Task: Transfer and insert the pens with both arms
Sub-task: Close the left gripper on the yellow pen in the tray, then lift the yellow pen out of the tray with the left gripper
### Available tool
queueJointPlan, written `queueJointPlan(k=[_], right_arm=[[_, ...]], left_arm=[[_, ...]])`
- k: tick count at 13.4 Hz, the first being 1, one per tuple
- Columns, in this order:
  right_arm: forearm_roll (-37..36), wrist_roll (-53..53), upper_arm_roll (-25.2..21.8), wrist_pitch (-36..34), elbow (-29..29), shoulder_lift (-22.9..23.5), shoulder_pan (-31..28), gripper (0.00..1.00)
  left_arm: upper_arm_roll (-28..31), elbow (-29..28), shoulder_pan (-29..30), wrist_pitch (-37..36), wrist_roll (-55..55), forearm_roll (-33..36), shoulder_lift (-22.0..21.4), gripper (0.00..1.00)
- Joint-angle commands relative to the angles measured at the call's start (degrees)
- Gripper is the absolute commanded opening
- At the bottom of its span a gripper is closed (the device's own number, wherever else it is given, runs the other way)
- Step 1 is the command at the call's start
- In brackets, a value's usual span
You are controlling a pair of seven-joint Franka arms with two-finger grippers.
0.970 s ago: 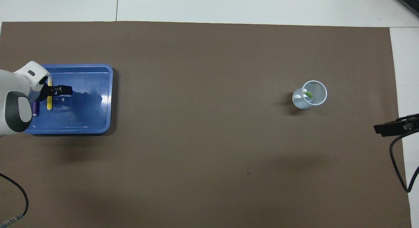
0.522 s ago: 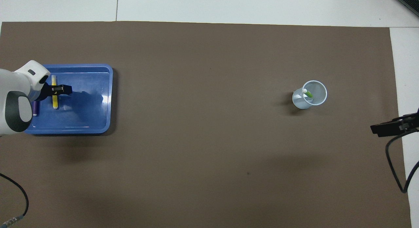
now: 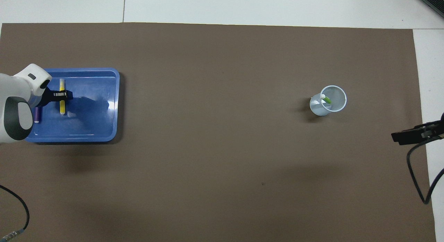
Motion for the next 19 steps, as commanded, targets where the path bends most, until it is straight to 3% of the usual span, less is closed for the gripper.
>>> queueJointPlan(k=[1,6,9,19], right_arm=[[-0.4,2.1,0.3,0.7,-1.7,-1.5,0.3,1.0],[-0.4,2.5,0.2,0.6,-1.8,-1.6,-0.2,1.0],[-0.4,2.0,0.2,0.6,-1.8,-1.6,-0.1,1.0],[-0.2,7.7,0.2,-0.2,-1.8,-1.6,0.1,1.0]], left_arm=[[0.0,0.5,-0.3,-2.9,-2.1,-1.0,0.1,0.0],[-0.3,6.2,-1.6,-11.8,-5.4,-4.5,-0.6,0.0],[-0.4,8.3,-1.9,-16.4,-6.8,-9.3,-3.2,0.0],[-0.4,8.3,-13.4,-22.0,-34.2,-10.0,-9.6,0.0]])
